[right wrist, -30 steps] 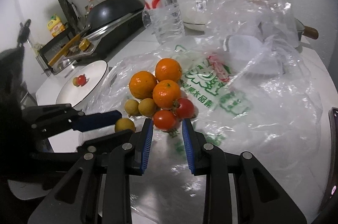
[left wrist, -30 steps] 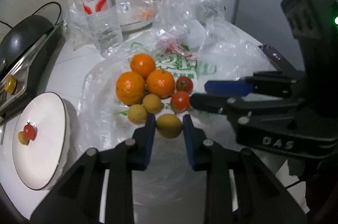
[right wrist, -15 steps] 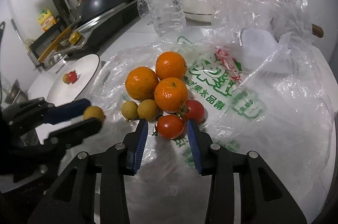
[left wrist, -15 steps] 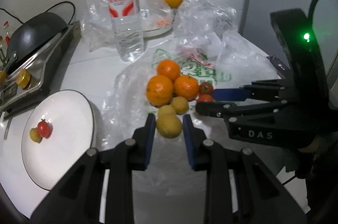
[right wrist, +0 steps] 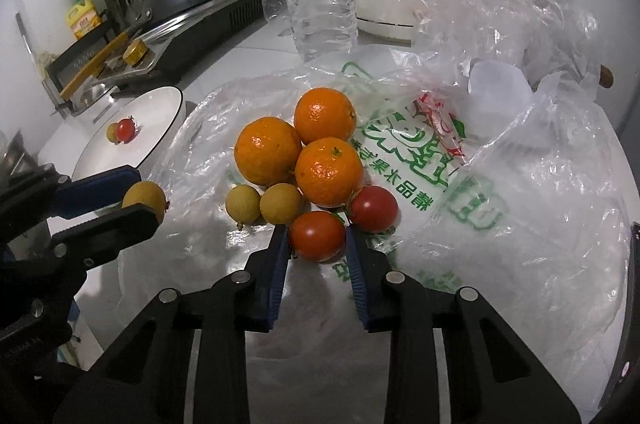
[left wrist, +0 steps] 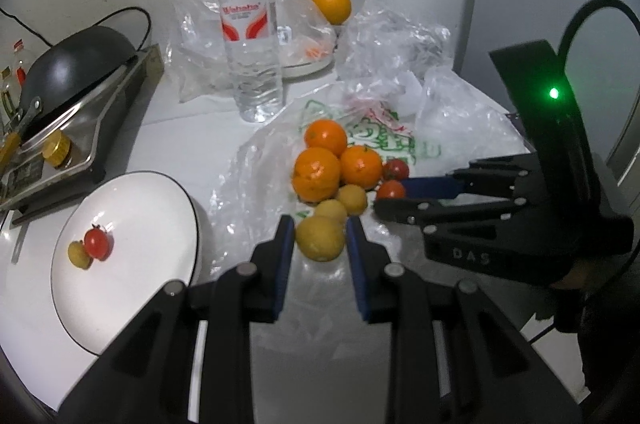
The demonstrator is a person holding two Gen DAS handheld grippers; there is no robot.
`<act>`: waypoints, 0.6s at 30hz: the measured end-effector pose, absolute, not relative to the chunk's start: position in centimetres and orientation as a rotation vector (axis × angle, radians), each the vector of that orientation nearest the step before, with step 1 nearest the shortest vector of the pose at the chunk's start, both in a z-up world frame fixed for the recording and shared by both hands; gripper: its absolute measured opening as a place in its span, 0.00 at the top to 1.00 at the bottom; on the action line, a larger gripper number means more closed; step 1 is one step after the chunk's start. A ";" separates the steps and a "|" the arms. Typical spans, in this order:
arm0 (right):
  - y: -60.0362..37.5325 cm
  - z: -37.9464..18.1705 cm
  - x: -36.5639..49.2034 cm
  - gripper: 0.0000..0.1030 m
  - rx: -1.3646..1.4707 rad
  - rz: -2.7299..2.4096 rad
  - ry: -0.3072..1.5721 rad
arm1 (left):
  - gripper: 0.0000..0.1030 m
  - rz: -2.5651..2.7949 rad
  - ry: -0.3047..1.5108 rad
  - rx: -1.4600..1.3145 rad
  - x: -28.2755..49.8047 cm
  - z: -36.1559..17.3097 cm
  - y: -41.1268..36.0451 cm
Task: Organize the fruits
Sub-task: 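Grasp another red tomato with the right gripper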
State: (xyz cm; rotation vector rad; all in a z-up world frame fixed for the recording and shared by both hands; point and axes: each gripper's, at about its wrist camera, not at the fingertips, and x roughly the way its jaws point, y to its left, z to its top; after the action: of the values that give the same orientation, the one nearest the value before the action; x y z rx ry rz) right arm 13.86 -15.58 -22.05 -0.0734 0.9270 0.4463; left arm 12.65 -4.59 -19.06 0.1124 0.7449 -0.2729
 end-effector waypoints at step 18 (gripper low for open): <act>-15.7 -18.1 10.7 0.70 -0.071 0.458 0.841 | 0.74 -0.270 0.691 0.122 10.2 -17.3 -4.1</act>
State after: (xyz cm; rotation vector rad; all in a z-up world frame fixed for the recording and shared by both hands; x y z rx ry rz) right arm 10.71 -15.72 -18.06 -0.0713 0.8410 0.4583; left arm 10.20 -4.12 -17.31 0.1221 0.6907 -0.2702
